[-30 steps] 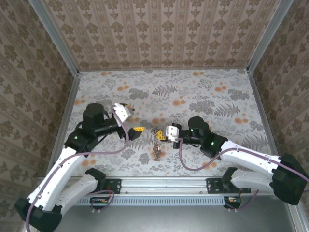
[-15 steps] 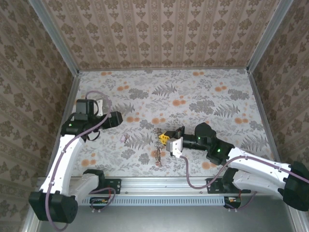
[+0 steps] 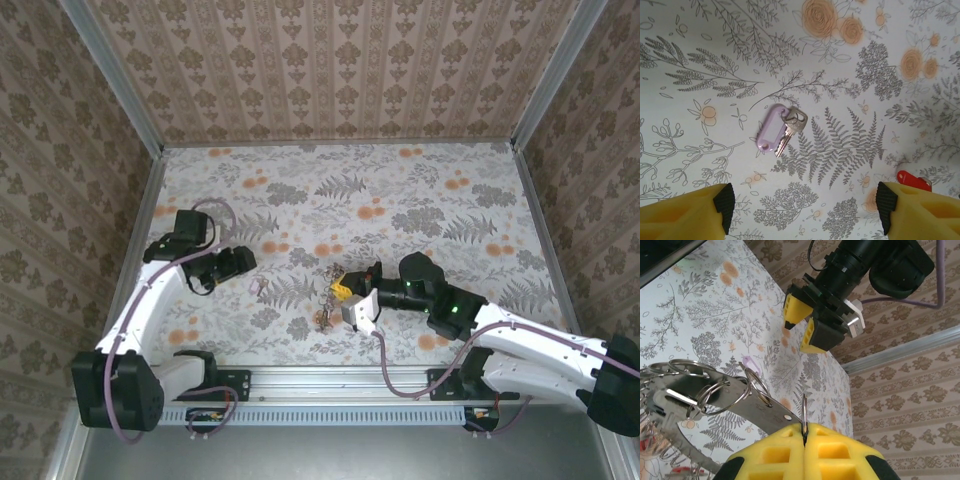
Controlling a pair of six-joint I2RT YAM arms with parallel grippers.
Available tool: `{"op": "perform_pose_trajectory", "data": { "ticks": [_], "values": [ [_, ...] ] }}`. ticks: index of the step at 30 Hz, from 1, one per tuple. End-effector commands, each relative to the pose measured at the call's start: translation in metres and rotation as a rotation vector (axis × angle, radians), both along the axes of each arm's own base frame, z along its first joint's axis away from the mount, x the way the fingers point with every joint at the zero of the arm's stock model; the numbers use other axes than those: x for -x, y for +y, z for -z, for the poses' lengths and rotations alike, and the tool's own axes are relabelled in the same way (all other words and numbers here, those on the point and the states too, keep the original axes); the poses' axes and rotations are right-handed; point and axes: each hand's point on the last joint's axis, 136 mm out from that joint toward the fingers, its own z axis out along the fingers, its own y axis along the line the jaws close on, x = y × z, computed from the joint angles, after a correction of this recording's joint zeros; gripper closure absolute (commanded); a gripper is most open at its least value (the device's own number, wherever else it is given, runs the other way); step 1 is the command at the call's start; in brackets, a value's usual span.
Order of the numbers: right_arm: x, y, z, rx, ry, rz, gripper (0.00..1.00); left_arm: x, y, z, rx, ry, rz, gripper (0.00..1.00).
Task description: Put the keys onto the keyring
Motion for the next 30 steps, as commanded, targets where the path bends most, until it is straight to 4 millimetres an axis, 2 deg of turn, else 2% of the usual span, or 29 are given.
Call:
{"op": "perform_pose_trajectory", "data": {
  "ticks": [1, 13, 18, 20, 22, 25, 30],
  "values": [
    [0.0, 0.0, -0.032, -0.055, -0.083, 0.0, 1.0, 0.007, -0.001, 0.012, -0.003, 0.041, 0.03, 0.23],
    [0.002, -0.001, -0.031, -0.053, -0.064, 0.007, 1.0, 0.002, -0.008, 0.029, -0.007, 0.001, 0.118, 0.25],
    [-0.004, -0.002, -0.011, 0.016, 0.041, 0.039, 1.0, -0.003, -0.012, 0.037, -0.132, 0.009, 0.223, 0.28],
    [-0.006, -0.001, -0.012, -0.014, 0.068, 0.052, 1.0, -0.003, -0.013, 0.041, -0.168, 0.057, 0.261, 0.29],
    [-0.009, -0.003, -0.015, -0.04, 0.102, 0.073, 1.0, 0.001, -0.014, 0.048, -0.191, 0.122, 0.303, 0.36],
    [-0.013, -0.006, -0.014, -0.043, 0.129, 0.098, 1.0, 0.004, -0.018, 0.057, -0.201, 0.193, 0.33, 0.38],
    [-0.016, -0.008, -0.012, -0.047, 0.157, 0.12, 1.0, -0.016, -0.034, 0.06, -0.213, 0.181, 0.351, 0.46]
  ]
}}
